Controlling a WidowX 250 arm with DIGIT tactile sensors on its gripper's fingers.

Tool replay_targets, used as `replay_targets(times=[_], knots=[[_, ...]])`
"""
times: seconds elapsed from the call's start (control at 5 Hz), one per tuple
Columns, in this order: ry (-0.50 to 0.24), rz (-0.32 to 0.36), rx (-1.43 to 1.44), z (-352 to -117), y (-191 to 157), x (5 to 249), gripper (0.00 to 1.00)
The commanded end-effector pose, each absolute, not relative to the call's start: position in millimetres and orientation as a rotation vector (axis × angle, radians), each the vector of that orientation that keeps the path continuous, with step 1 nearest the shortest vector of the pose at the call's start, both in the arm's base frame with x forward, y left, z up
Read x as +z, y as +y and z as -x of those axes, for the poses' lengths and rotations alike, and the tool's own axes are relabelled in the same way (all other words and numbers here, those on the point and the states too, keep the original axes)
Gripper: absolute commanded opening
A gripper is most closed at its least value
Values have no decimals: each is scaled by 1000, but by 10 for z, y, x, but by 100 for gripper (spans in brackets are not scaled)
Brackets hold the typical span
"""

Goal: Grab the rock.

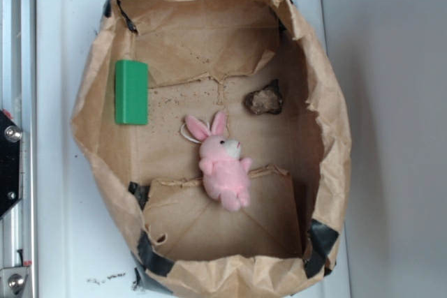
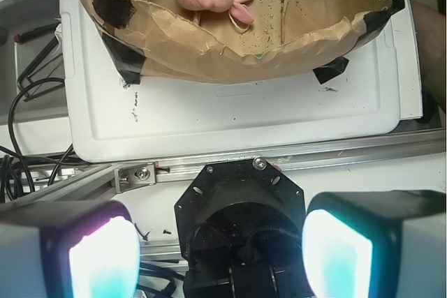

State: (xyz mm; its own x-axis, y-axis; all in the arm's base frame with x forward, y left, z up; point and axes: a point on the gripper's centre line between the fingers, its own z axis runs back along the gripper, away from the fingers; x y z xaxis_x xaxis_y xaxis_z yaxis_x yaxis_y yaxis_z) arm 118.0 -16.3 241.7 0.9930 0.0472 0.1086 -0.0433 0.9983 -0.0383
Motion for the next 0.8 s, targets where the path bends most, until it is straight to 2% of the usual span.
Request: replay_targets(times=[0.0,0.2,0.6], knots=[[-110,36,45,-1180,-163,2417,100],[-158,25,127,-1644,-235,2265,100],[-196,50,163,-2248,-145,1916,100]])
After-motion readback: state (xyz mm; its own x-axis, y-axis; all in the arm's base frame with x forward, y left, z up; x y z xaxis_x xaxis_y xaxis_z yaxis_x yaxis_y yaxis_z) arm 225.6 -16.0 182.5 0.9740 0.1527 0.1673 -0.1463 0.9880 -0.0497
